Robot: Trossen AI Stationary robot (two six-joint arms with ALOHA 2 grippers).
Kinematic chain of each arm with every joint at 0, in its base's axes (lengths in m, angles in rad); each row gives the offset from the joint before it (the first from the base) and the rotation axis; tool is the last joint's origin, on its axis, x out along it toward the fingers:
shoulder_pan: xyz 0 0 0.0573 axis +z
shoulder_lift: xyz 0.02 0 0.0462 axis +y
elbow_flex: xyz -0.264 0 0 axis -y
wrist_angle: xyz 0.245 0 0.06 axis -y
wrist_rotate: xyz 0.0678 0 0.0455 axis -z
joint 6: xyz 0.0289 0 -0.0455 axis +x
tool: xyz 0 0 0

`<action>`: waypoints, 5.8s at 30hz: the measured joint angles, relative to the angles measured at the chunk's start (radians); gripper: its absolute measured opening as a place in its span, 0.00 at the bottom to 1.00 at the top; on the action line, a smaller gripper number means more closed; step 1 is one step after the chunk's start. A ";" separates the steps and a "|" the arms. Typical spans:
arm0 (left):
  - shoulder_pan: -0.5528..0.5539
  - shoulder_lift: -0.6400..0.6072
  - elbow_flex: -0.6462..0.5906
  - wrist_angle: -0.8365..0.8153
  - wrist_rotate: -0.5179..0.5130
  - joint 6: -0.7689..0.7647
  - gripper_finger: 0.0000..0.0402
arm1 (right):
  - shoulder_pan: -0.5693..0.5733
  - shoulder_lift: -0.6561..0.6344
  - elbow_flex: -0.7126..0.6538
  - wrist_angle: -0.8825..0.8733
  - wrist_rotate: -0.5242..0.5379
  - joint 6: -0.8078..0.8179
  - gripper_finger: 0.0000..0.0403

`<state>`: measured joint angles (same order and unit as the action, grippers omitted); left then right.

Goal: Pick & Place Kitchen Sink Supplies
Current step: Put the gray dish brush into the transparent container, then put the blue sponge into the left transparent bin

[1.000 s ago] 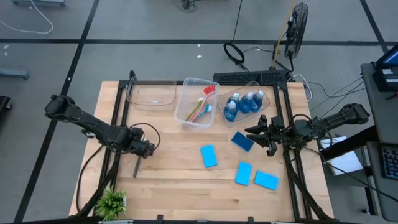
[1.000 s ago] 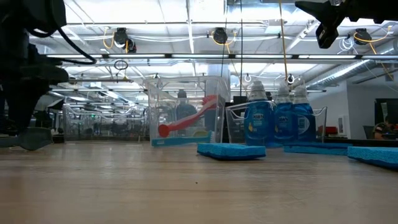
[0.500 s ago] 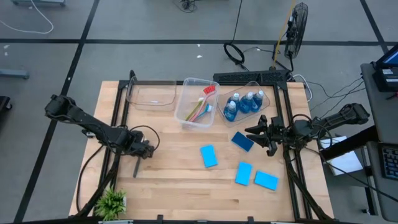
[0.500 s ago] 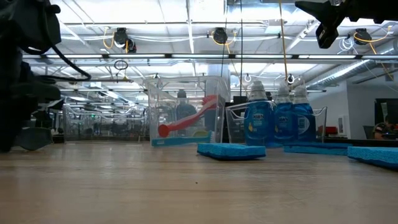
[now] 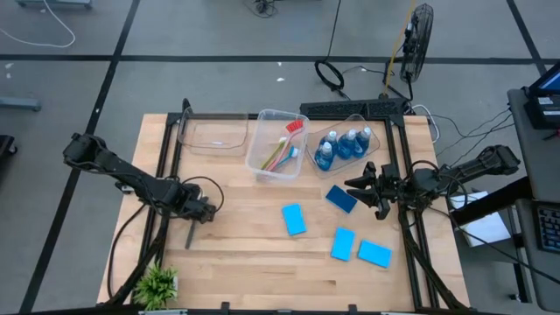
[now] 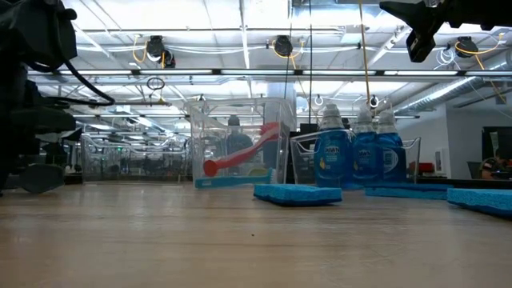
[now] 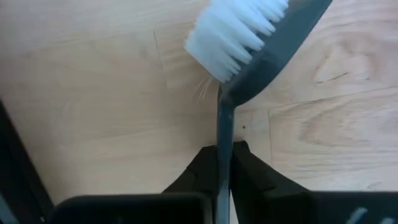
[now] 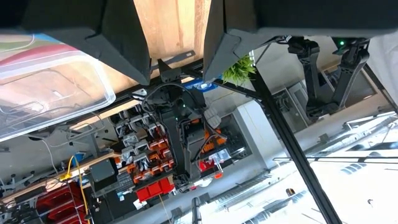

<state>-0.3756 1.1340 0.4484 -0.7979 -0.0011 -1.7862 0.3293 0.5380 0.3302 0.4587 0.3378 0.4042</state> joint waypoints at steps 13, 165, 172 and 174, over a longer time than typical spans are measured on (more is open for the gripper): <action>0.000 -0.004 -0.002 0.647 -0.129 0.398 0.05 | 0.000 0.000 0.000 0.000 0.000 0.000 0.33; 0.812 0.785 1.189 -0.112 0.001 1.232 0.08 | -0.001 -0.245 0.000 -0.434 0.027 -0.181 0.33; 0.812 0.785 1.171 -0.105 0.002 1.228 0.23 | -0.001 -0.245 0.000 -0.434 0.027 -0.181 0.33; 0.811 0.785 1.171 -0.091 0.004 1.237 0.27 | -0.001 -0.245 0.000 -0.434 0.027 -0.181 0.33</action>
<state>0.4355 1.9190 1.6192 -0.8891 0.0026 -0.5490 0.3286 0.2932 0.3298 0.0250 0.3645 0.2235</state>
